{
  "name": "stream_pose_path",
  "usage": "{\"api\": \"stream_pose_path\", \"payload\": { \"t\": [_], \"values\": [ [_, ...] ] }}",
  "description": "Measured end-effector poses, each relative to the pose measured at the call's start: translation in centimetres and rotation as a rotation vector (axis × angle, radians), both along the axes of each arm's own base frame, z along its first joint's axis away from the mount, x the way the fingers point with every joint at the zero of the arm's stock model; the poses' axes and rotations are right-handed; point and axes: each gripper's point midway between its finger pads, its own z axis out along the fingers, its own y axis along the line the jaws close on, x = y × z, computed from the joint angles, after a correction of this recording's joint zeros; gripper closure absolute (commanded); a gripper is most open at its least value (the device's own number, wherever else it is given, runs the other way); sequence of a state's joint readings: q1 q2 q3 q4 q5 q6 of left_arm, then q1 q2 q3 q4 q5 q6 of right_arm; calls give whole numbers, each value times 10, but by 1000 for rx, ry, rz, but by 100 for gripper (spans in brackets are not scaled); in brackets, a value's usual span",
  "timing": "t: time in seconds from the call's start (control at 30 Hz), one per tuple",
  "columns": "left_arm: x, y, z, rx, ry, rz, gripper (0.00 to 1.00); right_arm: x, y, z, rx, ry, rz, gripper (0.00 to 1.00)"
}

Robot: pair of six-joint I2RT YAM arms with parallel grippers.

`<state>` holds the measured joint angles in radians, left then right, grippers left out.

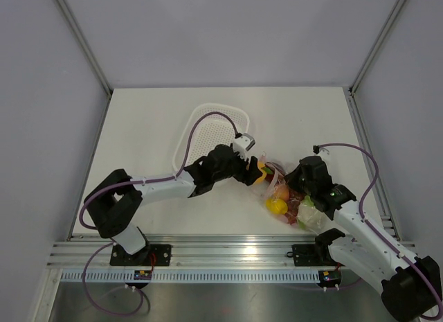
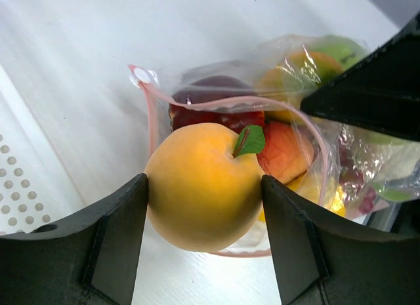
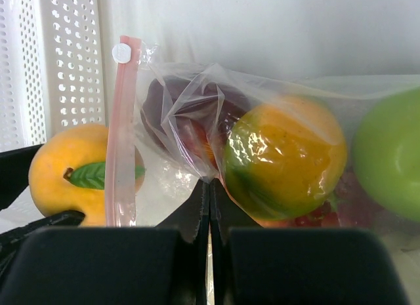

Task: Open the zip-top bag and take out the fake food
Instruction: Pick up the fake fruit from the zipper food storage bag.

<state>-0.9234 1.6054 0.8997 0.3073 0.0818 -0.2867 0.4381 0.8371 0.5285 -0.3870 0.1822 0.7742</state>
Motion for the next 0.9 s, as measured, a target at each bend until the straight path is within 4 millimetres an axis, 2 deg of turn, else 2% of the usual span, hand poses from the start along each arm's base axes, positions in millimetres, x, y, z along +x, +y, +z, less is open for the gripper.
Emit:
{"api": "stream_pose_path", "payload": {
  "t": [0.33, 0.5, 0.63, 0.7, 0.9],
  "values": [
    [17, 0, 22, -48, -41, 85, 59, 0, 0, 0, 0, 0, 0, 100],
    [29, 4, 62, -77, -78, 113, 58, 0, 0, 0, 0, 1, 1, 100],
    [45, 25, 95, -103, -122, 163, 57, 0, 0, 0, 0, 1, 0, 100],
    [56, 42, 107, -109, -142, 206, 57, 0, 0, -1, -1, 2, 0, 100],
    [89, 98, 118, -94, -172, 339, 57, 0, 0, -2, -2, 5, 1, 100]
  ]
}}
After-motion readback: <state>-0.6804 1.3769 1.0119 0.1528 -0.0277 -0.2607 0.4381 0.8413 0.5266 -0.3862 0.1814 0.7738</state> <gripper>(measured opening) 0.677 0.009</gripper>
